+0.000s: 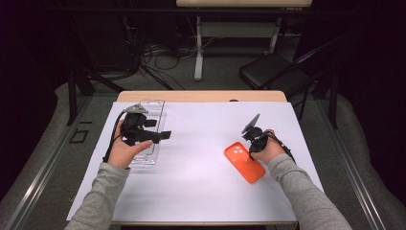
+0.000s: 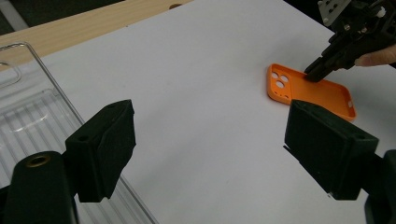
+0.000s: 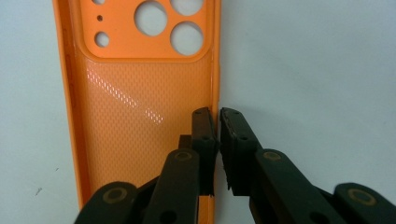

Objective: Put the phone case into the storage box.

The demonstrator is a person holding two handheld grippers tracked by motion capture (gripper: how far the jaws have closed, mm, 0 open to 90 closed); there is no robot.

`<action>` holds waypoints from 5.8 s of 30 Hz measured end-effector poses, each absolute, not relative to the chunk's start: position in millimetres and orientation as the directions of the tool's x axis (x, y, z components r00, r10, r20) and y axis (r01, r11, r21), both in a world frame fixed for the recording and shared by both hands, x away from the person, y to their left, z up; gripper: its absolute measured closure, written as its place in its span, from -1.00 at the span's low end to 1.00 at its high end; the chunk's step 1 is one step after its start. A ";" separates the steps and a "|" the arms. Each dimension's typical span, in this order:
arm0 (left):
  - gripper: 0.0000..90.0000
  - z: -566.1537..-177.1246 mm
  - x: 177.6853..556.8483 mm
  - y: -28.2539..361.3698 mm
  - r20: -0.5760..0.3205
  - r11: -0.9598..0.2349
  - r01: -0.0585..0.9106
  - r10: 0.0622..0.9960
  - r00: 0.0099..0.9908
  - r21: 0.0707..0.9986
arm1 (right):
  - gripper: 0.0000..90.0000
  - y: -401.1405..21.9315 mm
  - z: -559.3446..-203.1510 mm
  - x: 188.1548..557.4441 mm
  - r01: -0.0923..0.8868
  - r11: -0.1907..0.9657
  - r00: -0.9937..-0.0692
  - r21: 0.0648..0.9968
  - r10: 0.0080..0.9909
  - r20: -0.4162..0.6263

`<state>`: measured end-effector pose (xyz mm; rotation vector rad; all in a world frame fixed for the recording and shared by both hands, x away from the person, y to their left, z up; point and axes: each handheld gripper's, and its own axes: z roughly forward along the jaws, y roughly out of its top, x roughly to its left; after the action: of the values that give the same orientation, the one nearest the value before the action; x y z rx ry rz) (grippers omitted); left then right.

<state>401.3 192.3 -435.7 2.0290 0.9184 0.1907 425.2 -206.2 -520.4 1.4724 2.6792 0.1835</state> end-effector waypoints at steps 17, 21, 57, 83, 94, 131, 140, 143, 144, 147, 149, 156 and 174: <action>-0.64 -436.5 401.9 192.7 -0.197 -0.345 0.536 0.671 0.715 0.770 | 0.97 -206.8 -522.7 425.3 0.833 0.528 -0.535 0.161 0.845 -0.007; -0.64 -436.5 402.1 192.8 -0.197 -0.346 0.536 0.670 0.716 0.770 | 0.97 -206.8 -523.1 425.2 0.833 0.527 -0.534 0.168 0.846 -0.003; -0.64 -438.1 402.7 191.6 -0.193 -0.353 0.538 0.671 0.716 0.765 | 0.98 -206.6 -519.7 423.3 0.839 0.519 -0.526 0.163 0.850 0.000; -0.64 -438.9 400.9 188.5 -0.190 -0.353 0.536 0.673 0.715 0.767 | 0.98 -206.0 -488.5 401.4 0.818 0.481 -0.509 0.315 0.861 0.009; -0.64 -438.5 399.0 186.1 -0.185 -0.358 0.530 0.668 0.720 0.769 | 0.98 -200.3 -470.4 385.6 0.795 0.477 -0.516 0.375 0.857 0.003; -0.64 -438.2 390.3 173.2 -0.173 -0.372 0.502 0.644 0.745 0.780 | 0.98 -162.6 -451.2 366.2 0.676 0.465 -0.559 0.571 0.829 -0.014; -0.64 -437.7 385.1 166.9 -0.172 -0.376 0.496 0.635 0.753 0.783 | 0.98 -152.2 -447.2 358.0 0.626 0.452 -0.553 0.636 0.832 -0.047; -0.64 -437.8 383.6 164.8 -0.169 -0.377 0.493 0.634 0.755 0.784 | 0.98 -149.8 -447.3 356.9 0.612 0.441 -0.558 0.657 0.829 -0.036; -0.64 -437.9 382.9 163.9 -0.168 -0.378 0.493 0.635 0.754 0.784 | 0.98 -148.8 -447.5 356.7 0.609 0.439 -0.557 0.661 0.829 -0.037; -0.64 -438.9 380.2 160.7 -0.165 -0.377 0.492 0.639 0.752 0.785 | 0.98 -145.2 -449.6 356.5 0.591 0.435 -0.556 0.679 0.830 -0.047; -0.64 -439.2 379.0 159.5 -0.166 -0.374 0.489 0.636 0.754 0.788 | 0.98 -142.6 -451.3 357.0 0.584 0.428 -0.555 0.689 0.831 -0.046; -0.64 -438.7 376.3 159.4 -0.168 -0.356 0.485 0.642 0.748 0.799 | 0.98 -134.7 -453.7 358.2 0.563 0.399 -0.553 0.724 0.833 -0.028; -0.61 -444.1 364.0 152.2 -0.210 -0.328 0.505 0.634 0.745 0.799 | 0.98 -122.5 -452.8 357.2 0.493 0.303 -0.545 0.816 0.838 0.018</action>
<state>364.0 152.2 -444.1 1.9971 0.8620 0.1718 357.2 -122.5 -452.8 1.1874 2.1631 1.1311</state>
